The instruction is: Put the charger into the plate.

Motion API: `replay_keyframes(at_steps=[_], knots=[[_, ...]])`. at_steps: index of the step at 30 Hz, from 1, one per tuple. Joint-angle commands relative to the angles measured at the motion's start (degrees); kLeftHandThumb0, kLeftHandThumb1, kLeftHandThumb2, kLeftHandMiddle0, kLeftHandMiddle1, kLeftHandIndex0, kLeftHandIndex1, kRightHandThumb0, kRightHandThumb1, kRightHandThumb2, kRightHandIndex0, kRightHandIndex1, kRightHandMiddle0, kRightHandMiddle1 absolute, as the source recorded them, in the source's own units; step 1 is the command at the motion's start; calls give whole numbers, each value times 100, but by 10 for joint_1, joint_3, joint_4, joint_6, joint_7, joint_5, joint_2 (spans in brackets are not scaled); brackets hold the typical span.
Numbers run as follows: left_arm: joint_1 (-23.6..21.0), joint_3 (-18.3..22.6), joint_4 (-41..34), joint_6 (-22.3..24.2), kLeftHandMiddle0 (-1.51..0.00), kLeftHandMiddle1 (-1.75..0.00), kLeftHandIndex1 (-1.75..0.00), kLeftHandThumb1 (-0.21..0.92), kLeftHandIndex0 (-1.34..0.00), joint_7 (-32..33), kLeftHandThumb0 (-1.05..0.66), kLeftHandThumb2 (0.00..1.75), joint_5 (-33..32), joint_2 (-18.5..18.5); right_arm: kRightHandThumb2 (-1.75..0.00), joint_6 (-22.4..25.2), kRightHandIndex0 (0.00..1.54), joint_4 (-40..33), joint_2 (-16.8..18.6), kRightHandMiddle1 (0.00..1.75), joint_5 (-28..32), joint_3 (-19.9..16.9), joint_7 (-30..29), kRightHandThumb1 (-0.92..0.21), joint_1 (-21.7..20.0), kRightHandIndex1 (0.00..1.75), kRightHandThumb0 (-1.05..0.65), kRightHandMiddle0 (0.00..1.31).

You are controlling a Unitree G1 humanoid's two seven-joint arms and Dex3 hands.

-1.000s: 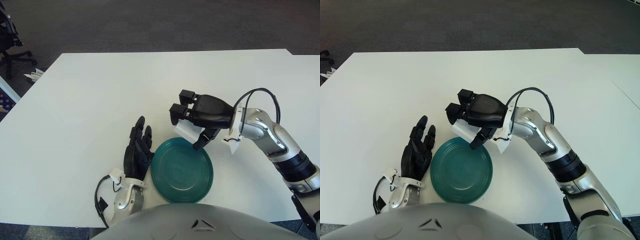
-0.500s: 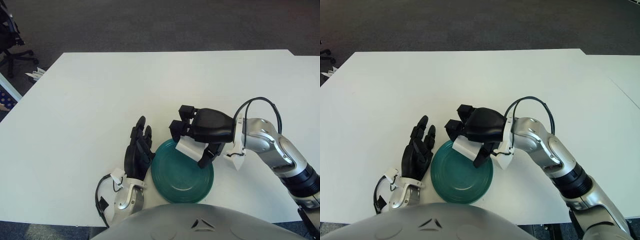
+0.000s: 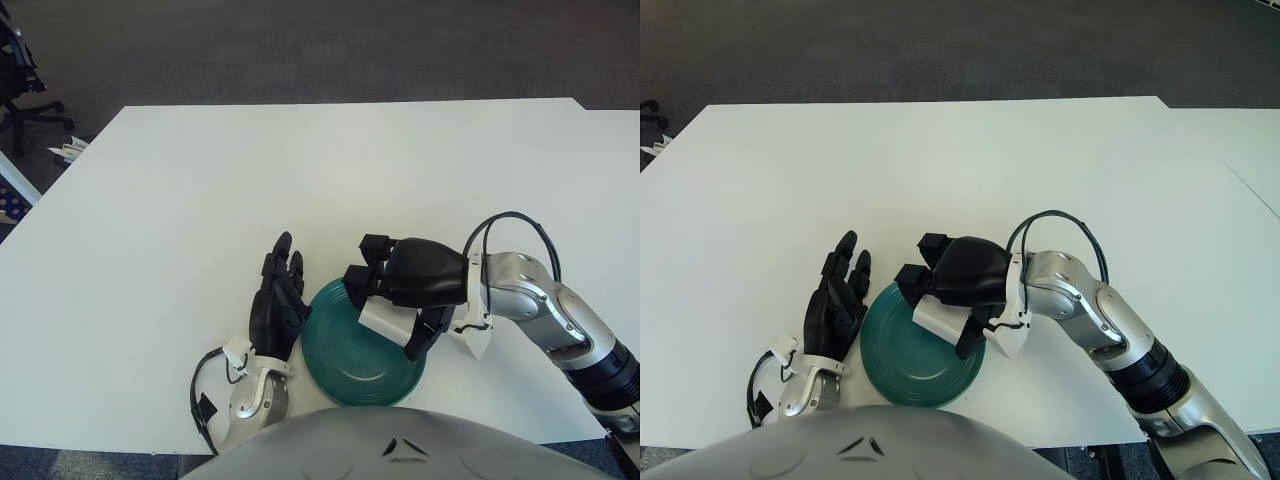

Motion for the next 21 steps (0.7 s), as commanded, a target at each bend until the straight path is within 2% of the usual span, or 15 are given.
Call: replay_keyframes(at_steps=[1,7,21], knots=[[7,-13,1,10,0,0,-23,92,0,8,-105,99,4,-23,-109,-18,125,19,-1,175,10,4,0,-51,-16,175,-45,59],[8,-15,-4,9,0,0,-22,92,0,10,-105,98,2,-25,-111,-60,121,53,8,175,0,5,-30,-48,-13,175,-43,50],[8,-14,-13,22,0,0,-17,92,0,11,-105,99,-15,-27,-109,-115,119,114,26,175,-42,23,-74,-49,-17,175,-43,48]])
